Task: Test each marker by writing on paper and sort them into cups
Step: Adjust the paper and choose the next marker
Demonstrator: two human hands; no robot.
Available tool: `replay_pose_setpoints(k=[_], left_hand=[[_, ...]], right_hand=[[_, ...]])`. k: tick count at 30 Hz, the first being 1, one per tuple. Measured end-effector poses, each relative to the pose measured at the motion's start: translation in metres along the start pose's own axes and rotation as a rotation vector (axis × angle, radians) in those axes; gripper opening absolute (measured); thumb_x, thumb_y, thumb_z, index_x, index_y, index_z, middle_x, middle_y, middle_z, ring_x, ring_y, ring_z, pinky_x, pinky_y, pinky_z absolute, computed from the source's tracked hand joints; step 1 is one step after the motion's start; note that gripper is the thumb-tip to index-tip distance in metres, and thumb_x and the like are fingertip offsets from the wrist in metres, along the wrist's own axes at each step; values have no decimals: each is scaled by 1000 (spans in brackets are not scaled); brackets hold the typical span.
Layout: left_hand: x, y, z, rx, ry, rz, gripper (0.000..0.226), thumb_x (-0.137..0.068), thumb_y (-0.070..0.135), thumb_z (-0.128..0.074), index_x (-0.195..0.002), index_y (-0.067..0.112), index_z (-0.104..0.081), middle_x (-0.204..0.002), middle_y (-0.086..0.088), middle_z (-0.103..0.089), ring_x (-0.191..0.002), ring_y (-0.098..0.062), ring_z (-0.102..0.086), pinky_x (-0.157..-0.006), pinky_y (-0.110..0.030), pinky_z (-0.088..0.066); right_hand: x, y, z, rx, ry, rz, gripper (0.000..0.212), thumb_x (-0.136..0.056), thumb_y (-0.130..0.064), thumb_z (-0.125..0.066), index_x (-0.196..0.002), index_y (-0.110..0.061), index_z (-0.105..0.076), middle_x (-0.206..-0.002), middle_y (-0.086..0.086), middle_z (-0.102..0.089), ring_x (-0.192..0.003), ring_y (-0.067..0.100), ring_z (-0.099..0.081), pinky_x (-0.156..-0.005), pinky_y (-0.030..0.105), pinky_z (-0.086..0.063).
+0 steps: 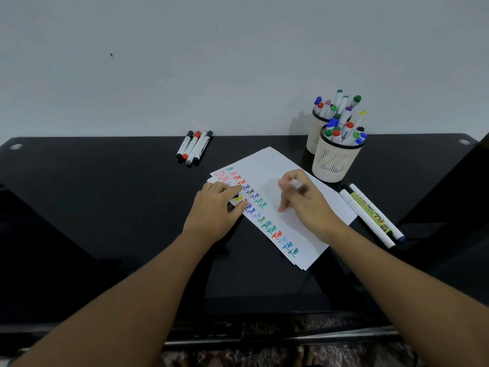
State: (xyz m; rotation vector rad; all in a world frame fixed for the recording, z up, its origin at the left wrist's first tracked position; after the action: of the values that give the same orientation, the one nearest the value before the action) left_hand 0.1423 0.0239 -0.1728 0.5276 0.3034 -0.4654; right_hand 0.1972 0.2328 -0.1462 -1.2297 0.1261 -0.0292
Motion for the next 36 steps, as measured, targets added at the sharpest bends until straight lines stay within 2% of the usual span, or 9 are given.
replay_pose_setpoints(k=[3, 6, 9, 12, 18, 22, 28, 33, 36], left_hand=[[0, -1, 0, -3, 8, -5, 40, -95, 46, -65, -130, 29, -68, -114, 7, -63, -111, -20, -49, -95, -38, -44], [0, -2, -1, -6, 4, 2, 39, -95, 46, -65, -130, 29, -69, -114, 7, -63, -112, -20, -49, -96, -39, -44], [0, -3, -1, 11, 7, 7, 39, -94, 45, -66, -129, 29, -69, -114, 7, -64, -111, -20, -49, -97, -41, -45], [0, -4, -2, 14, 20, 3, 38, -93, 44, -68, -128, 28, -70, -113, 6, -65, -110, -21, -50, -95, -44, -48], [1, -5, -2, 15, 28, 2, 38, -94, 44, -68, -128, 27, -70, -113, 7, -65, -109, -20, -50, -94, -44, -48], [1, -5, -3, 12, 20, 11, 40, -93, 45, -67, -129, 27, -70, -114, 7, -65, -110, -19, -50, -95, -44, -48], [0, -5, -3, 3, 18, 13, 40, -94, 46, -66, -130, 27, -69, -115, 7, -65, -111, -19, -50, -94, -44, -48], [1, -5, -3, 9, 28, 6, 40, -94, 45, -67, -129, 26, -70, -114, 6, -66, -109, -19, -51, -92, -46, -50], [1, -5, -3, 3, 23, 5, 40, -94, 45, -66, -129, 26, -70, -114, 6, -66, -109, -20, -50, -92, -46, -50]], right_hand=[[12, 6, -2, 39, 9, 4, 41, -105, -58, -40, -103, -32, -72, -66, -9, -56, -73, 8, -60, -82, 27, -47], [17, 13, -4, 71, 35, -7, 18, -106, -39, -53, -107, -31, -70, -78, -19, -68, -84, 2, -67, -84, 27, -52], [18, 14, -3, 80, 36, 1, 3, -101, -31, -65, -101, -30, -68, -94, -14, -74, -91, 7, -71, -90, 35, -57], [22, 14, -3, 74, 40, -1, 8, -97, -35, -71, -100, -29, -68, -94, -16, -72, -86, 1, -66, -77, 22, -53], [21, 17, -6, 62, 38, -30, 9, -103, -33, -62, -104, -24, -65, -85, -9, -71, -83, -1, -66, -73, 14, -48], [22, 18, -6, 85, 20, -33, 9, -103, -34, -61, -104, -26, -65, -85, -9, -72, -87, 1, -67, -80, 22, -52], [21, 17, -9, 108, -12, -32, 6, -102, -34, -63, -101, -28, -65, -84, -14, -72, -82, 3, -69, -76, 28, -54], [21, 14, -5, 133, 47, -19, 9, -103, -33, -61, -104, -24, -63, -86, -13, -67, -75, -8, -62, -67, 14, -47], [21, 15, -6, 136, 17, -29, 10, -103, -34, -61, -105, -25, -63, -87, -13, -69, -79, -5, -64, -70, 18, -50]])
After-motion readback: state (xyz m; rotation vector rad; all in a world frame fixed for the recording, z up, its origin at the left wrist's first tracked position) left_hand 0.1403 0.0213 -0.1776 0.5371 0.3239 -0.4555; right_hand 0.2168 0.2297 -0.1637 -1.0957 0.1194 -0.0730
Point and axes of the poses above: each hand's wrist, its own x-axis away from the middle knuckle, its own z-axis out of the back of the hand, y = z × x, the point moved 6 cm from there along -x, towards the middle knuckle
